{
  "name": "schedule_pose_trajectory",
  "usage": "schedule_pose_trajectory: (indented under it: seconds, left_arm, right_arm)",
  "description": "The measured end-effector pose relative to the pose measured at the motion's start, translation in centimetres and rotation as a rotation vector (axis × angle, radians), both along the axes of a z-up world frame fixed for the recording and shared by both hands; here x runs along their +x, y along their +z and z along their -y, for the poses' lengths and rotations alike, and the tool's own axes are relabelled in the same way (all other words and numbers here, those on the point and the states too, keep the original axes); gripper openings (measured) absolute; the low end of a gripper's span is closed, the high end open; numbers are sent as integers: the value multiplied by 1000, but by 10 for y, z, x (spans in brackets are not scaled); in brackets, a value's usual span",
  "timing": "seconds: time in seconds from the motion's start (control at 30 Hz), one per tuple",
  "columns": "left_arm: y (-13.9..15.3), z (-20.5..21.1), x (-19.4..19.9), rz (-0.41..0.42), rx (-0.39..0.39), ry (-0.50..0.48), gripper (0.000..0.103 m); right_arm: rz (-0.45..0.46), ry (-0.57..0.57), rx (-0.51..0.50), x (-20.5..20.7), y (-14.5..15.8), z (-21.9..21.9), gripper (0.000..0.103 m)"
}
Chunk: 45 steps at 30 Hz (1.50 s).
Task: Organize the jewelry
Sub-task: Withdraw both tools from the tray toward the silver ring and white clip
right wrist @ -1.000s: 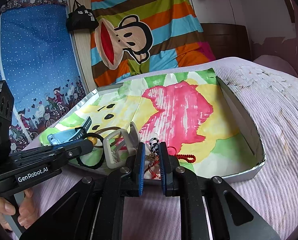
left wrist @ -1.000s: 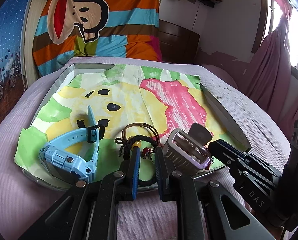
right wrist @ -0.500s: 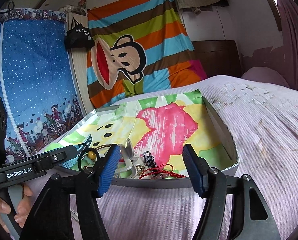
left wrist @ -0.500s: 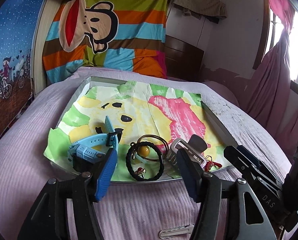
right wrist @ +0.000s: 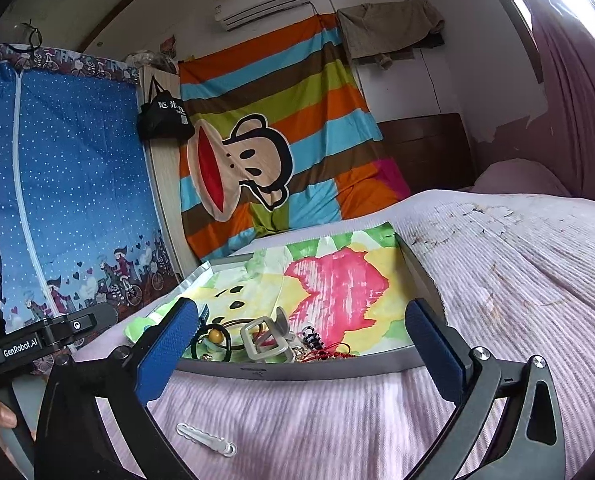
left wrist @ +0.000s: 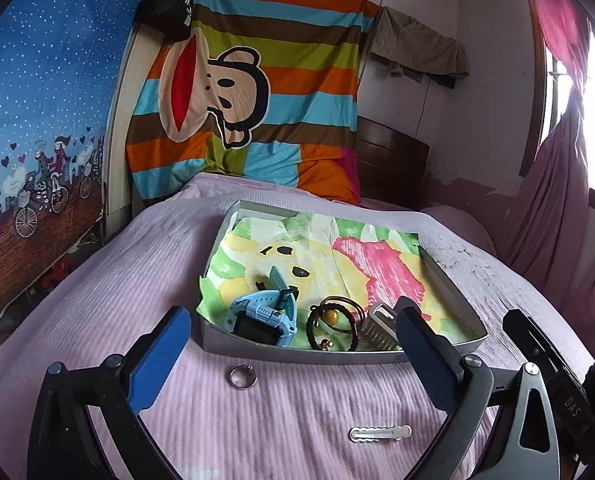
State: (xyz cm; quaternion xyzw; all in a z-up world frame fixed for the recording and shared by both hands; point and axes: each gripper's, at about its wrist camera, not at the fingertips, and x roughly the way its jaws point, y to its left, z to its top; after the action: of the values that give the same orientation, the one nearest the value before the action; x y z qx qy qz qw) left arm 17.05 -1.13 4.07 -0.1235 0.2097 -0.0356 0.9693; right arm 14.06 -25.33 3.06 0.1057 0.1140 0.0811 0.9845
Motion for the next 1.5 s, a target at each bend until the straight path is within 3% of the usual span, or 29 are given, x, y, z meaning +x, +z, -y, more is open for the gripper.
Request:
schedule_pose_trajectory:
  seconds: [0.57,0.87,1.2,1.5]
  left_arm:
    - [8,-23,-65,55,62,49,103]
    - [4,-29,-78,51,92,58,103]
    - [0,-30,-82,35,149,89,103]
    - [-2,-38,-78,10,122,85,103]
  right_arm:
    - [40,81,-39,-57,17,-27,102]
    - [16,120,-92,-61,10,-42,102]
    - [-24,150,-79,-56,0,-44,102]
    - [-64,162,-139,-48,-5,-48,102]
